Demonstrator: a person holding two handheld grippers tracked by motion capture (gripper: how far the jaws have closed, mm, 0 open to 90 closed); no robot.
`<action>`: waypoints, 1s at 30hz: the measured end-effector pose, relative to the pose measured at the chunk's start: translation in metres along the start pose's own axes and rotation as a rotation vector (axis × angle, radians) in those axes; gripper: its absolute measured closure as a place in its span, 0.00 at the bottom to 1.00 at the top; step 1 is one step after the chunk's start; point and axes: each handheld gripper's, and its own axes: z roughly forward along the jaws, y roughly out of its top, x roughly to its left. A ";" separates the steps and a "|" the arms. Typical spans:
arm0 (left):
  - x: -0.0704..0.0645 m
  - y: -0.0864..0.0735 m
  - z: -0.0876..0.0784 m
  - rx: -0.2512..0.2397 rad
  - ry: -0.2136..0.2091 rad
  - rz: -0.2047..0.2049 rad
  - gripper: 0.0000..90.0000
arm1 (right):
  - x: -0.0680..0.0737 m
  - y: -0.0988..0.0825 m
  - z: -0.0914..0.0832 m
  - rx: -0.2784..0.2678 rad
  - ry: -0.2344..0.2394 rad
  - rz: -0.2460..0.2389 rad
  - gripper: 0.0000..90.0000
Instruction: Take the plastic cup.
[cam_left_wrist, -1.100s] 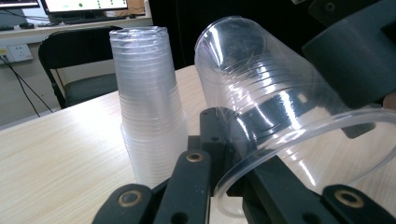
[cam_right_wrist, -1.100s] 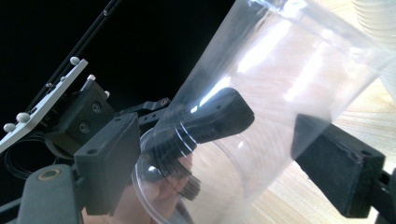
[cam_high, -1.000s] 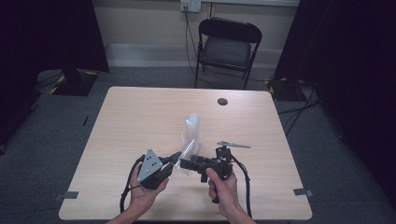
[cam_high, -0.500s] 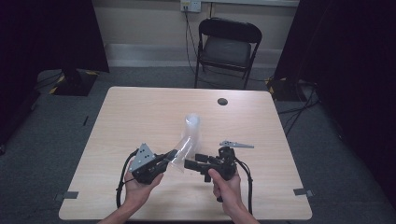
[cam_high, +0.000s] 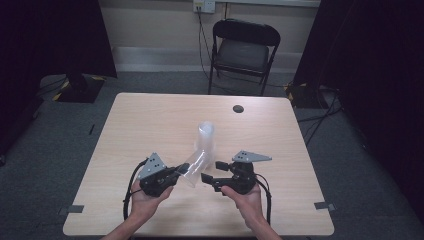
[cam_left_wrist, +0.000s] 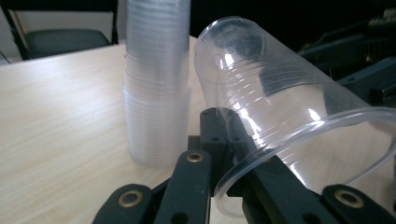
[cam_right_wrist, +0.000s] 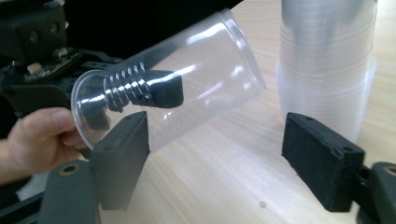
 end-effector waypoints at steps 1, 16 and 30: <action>0.000 0.000 0.000 0.003 -0.002 0.004 1.00 | 0.002 0.000 0.000 0.001 -0.009 -0.027 0.26; 0.005 0.003 -0.001 0.123 -0.069 -0.023 1.00 | 0.005 0.004 -0.005 0.048 -0.014 -0.183 0.32; -0.005 0.006 0.023 0.328 -0.194 0.028 1.00 | 0.002 -0.004 -0.014 0.073 0.024 -0.279 0.24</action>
